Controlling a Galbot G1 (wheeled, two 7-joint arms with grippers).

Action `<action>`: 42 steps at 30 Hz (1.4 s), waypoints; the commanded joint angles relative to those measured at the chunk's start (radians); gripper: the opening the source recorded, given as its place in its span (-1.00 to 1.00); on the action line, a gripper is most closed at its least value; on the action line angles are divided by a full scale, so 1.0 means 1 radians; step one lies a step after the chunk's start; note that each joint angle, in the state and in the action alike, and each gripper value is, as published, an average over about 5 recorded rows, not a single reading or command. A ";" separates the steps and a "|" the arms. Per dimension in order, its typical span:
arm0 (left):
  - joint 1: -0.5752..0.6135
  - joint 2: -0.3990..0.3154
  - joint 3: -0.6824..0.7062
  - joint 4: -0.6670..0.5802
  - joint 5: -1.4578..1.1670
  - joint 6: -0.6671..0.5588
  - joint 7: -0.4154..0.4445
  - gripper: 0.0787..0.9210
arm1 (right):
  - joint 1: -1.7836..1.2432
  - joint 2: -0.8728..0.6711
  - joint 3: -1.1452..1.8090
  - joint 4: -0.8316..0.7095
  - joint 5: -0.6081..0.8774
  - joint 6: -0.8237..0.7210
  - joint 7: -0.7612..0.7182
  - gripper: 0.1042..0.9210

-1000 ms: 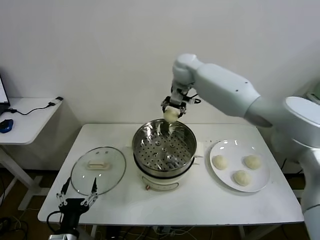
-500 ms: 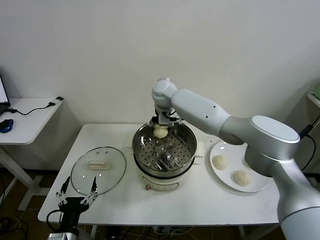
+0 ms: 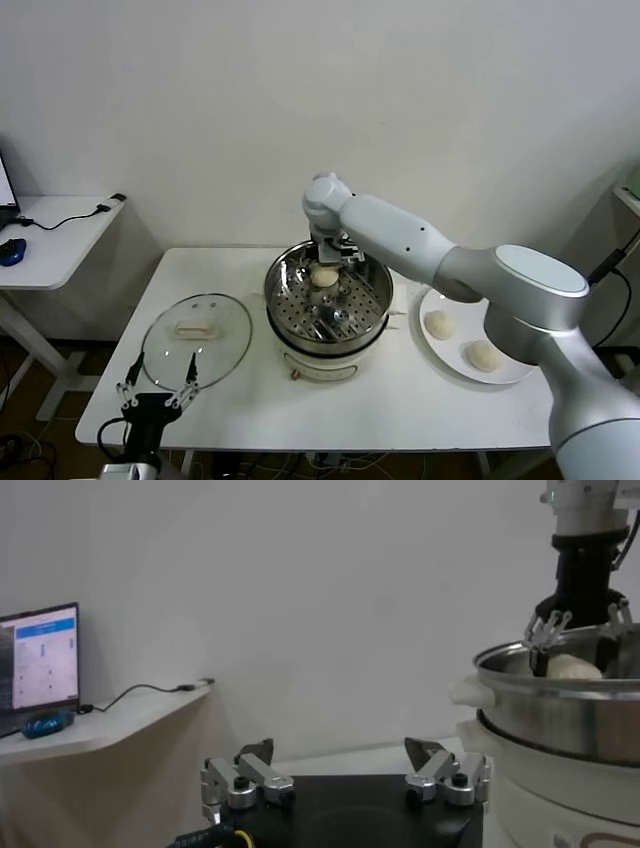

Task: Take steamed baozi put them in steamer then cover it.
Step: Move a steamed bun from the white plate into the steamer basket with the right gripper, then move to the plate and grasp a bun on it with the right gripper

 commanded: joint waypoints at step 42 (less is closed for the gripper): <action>0.028 -0.003 0.016 -0.063 0.028 0.023 -0.001 0.77 | -0.241 -0.705 0.039 0.128 0.808 -0.955 0.013 0.76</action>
